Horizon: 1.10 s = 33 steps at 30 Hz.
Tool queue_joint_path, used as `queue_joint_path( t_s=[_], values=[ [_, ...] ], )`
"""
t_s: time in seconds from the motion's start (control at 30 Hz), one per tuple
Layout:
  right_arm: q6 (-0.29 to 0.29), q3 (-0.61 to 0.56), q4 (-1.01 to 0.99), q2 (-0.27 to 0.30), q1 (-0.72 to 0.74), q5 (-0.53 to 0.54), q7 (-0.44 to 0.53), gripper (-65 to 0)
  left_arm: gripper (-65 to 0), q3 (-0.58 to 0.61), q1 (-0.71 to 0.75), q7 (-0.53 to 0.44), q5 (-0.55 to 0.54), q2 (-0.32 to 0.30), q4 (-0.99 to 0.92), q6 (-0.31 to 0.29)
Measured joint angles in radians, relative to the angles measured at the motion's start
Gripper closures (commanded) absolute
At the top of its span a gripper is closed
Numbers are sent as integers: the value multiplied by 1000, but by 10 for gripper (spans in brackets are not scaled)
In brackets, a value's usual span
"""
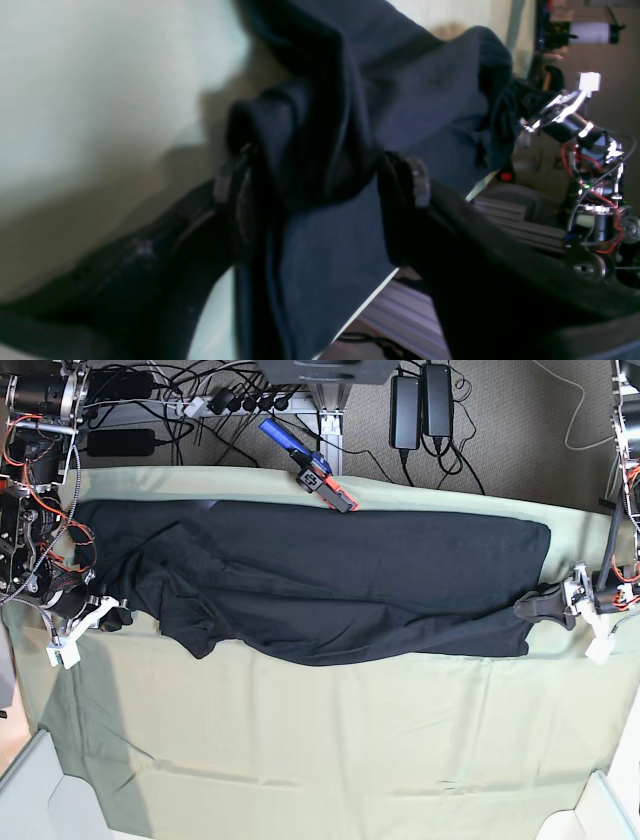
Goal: Fold the T-shirt properly
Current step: 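Pull the shirt end with the left gripper toward the right gripper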
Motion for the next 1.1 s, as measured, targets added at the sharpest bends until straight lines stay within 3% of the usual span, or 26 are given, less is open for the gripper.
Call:
queue_joint_path(
  t_s=[0.37,0.43,0.5,0.57,0.8,1.1],
  values=[
    [0,0,0,0,0,13,-12,0,-388,-6,27,-27,6,23,6,-1],
    [0,0,0,0,0,13,-14,0,-314,-6,35,-45,5,23,6,-2],
    [0,0,0,0,0,15,-15,0,-168,-5,40,-58,33,23,6,-5],
    [0,0,0,0,0,31,-16,0,-108,-5,40,-52,36,24,6,-7],
    [0,0,0,0,0,40,-19,0,0,-4,42,-18,-6,23,6,-8],
    [0,0,13,0,0,57,-37,0,0,-1,31,-6,-2,26,19,-8]
  ],
)
